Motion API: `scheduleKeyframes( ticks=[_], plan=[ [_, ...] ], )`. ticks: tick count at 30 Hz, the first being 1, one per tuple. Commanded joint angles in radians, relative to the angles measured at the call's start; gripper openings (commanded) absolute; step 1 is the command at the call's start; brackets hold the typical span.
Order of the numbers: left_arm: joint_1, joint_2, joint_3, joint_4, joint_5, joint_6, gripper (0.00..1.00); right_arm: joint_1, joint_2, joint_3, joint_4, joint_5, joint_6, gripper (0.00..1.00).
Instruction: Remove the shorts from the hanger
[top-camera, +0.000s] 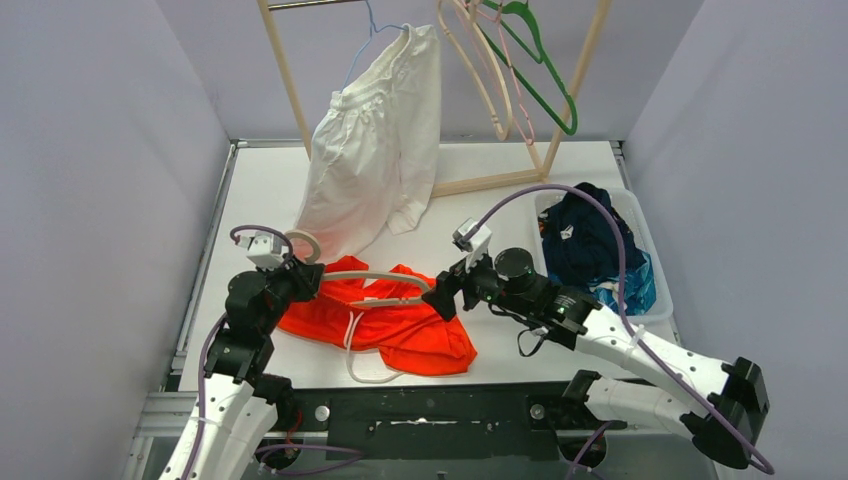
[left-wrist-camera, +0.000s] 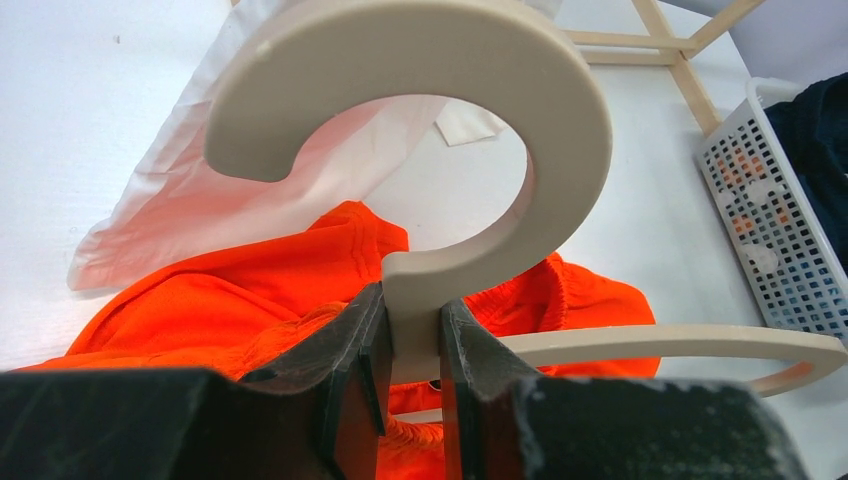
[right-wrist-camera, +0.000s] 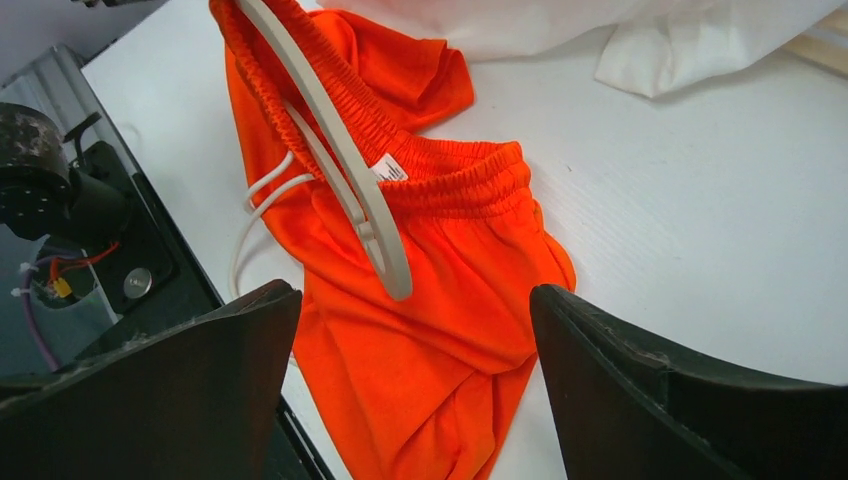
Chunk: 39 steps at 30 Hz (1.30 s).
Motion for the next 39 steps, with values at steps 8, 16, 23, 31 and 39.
scheduleKeyframes(
  ticks=[8,16,23,31,39],
  plan=[
    [0.005,0.012,0.049,0.126,0.17,0.014,0.0,0.032,0.241,0.116,0.077,-0.125,-0.034,0.57],
    [0.006,0.011,0.05,0.126,0.181,0.024,0.0,0.046,0.252,0.135,0.072,-0.16,-0.041,0.26],
    [0.006,0.012,0.055,0.118,0.192,0.027,0.0,0.042,0.186,0.103,0.055,-0.142,-0.039,0.0],
    [0.006,0.014,0.073,0.102,0.234,0.034,0.4,0.023,0.11,0.068,0.023,-0.153,-0.046,0.0],
    [0.009,0.04,0.103,0.043,0.199,0.056,0.55,-0.014,-0.033,0.005,-0.047,-0.167,-0.055,0.0]
  ],
)
